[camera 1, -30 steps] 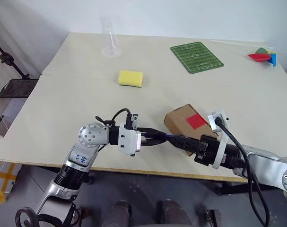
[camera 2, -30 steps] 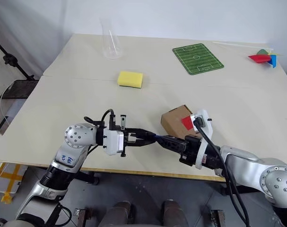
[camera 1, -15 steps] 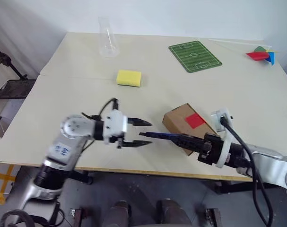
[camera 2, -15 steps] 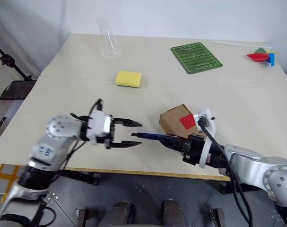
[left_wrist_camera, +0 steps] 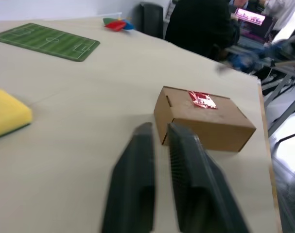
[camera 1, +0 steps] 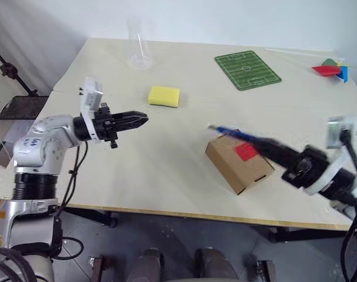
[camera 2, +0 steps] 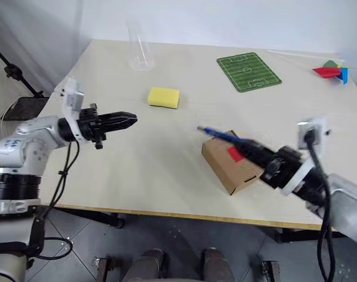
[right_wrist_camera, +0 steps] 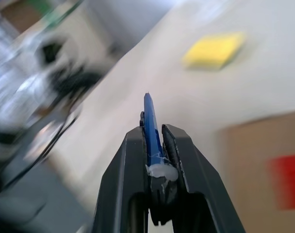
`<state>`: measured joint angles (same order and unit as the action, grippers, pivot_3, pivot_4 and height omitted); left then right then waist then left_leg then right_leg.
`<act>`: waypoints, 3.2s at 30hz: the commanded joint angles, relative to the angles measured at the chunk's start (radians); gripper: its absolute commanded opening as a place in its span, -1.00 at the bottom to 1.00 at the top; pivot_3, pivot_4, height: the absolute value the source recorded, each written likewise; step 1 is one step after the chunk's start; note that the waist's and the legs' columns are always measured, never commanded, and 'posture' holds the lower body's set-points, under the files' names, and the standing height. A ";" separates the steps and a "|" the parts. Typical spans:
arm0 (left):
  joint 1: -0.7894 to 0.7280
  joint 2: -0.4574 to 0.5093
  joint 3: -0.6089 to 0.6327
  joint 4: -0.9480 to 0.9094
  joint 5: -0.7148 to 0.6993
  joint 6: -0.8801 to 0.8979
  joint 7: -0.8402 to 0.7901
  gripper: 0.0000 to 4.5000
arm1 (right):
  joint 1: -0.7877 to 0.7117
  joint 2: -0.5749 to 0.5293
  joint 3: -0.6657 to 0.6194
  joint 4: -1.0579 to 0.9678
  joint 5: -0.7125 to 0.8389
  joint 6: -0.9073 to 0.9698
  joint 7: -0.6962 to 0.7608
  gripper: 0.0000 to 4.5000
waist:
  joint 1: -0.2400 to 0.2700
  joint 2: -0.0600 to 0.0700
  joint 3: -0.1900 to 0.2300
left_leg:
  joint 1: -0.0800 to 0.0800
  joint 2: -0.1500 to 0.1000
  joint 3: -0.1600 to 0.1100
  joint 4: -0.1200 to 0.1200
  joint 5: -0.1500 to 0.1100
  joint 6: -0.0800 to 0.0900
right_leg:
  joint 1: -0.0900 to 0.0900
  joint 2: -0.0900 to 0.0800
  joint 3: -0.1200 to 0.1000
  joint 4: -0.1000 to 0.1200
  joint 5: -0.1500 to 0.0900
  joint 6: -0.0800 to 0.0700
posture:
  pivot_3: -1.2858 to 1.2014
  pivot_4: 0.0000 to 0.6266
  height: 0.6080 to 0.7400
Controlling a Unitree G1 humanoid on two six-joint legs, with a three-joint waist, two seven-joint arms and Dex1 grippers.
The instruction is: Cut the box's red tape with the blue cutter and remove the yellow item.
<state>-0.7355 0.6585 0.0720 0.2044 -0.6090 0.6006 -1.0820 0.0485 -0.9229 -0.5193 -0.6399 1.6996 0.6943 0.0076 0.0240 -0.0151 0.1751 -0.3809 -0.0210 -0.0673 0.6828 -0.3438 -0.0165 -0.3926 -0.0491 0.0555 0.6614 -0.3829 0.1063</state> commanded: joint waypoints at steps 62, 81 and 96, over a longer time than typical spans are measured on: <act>-0.211 -0.611 -0.384 0.246 0.529 -0.057 0.306 -1.00 | -0.320 -0.150 0.230 0.027 -0.692 0.258 0.105 -0.93 | 0.001 -0.003 -0.001 | -0.011 0.005 0.038 0.017 -0.006 0.008 | -0.027 0.004 0.029 0.019 0.008 0.008 | 0.03 -0.52 1.00; -0.219 -0.599 -0.387 0.237 0.530 -0.037 0.285 -1.00 | -0.368 -0.055 0.202 -0.010 -0.744 0.308 0.134 -0.93 | 0.000 -0.003 -0.002 | -0.011 0.005 0.038 0.017 -0.006 0.008 | -0.027 0.004 0.029 0.020 0.008 0.008 | 0.03 -0.52 1.00; -0.218 -0.592 -0.392 0.227 0.531 -0.024 0.278 -1.00 | -0.278 -0.016 0.176 -0.036 -0.785 0.330 0.160 -0.93 | 0.001 -0.003 -0.002 | -0.010 0.005 0.038 0.017 -0.006 0.008 | -0.027 0.004 0.029 0.021 0.008 0.008 | 0.03 -0.52 1.00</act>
<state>-0.9676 0.0625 -0.2884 0.4258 -0.0961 0.5521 -0.7920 -0.2405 -0.9367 -0.3081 -0.6500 0.9268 1.0213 0.1624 0.0247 -0.0179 0.1729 -0.3911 -0.0165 -0.0296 0.6999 -0.3493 -0.0083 -0.4194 -0.0449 0.0840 0.6821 -0.3749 0.1139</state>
